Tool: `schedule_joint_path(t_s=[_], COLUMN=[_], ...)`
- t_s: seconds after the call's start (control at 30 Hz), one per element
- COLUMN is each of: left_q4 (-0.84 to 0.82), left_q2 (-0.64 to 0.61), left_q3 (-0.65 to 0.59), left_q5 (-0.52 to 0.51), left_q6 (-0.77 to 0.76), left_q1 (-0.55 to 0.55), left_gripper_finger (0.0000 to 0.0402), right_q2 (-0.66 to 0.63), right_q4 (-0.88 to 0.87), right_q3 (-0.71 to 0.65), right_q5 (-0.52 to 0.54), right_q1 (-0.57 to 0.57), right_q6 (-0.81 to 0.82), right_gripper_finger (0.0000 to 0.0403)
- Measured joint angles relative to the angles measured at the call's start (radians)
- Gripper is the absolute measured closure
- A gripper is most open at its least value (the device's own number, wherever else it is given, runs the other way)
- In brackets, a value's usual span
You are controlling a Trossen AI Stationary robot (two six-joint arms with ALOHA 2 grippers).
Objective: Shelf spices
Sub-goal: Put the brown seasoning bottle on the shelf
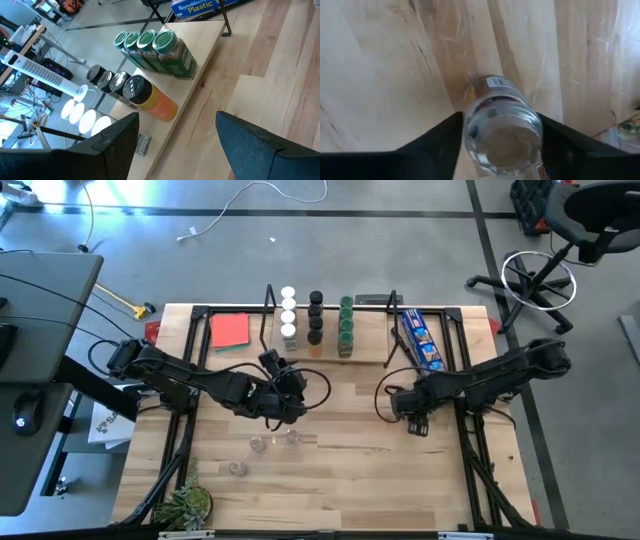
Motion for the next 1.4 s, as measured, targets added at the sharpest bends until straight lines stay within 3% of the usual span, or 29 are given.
schedule_joint_path(t_s=[0.1,0.23,0.47,0.73,0.97,1.13,1.4], left_q4=[0.000,-0.001,0.003,0.007,0.006,0.006,0.006], left_q2=[0.000,0.000,0.000,0.000,0.000,0.000,0.000], left_q3=[0.000,0.000,0.000,0.000,0.000,0.000,0.000], left_q5=[0.000,0.000,-0.007,-0.008,-0.009,-0.009,-0.010], left_q6=[0.000,0.000,0.001,0.000,-0.009,-0.017,-0.016], left_q1=[0.000,-0.003,-0.018,-0.022,-0.033,-0.034,-0.034], left_gripper_finger=[0.0142,0.0142,0.0142,0.0142,0.0142,0.0142,0.0142], right_q2=[0.006,0.004,0.012,0.248,0.564,0.714,0.816], right_q4=[0.026,0.049,-0.046,-0.307,-0.426,-0.478,-0.424], right_q3=[0.003,0.051,0.437,0.990,1.330,1.408,1.368], right_q5=[-0.009,-0.020,0.018,0.079,0.053,0.024,-0.024], right_q1=[0.000,-0.002,-0.087,-0.437,-0.707,-0.823,-0.881], right_q6=[-0.003,0.001,-0.070,-0.438,-0.795,-0.893,-0.969], right_gripper_finger=[0.0239,0.0240,0.0240,0.0240,0.0240,0.0240,0.0240])
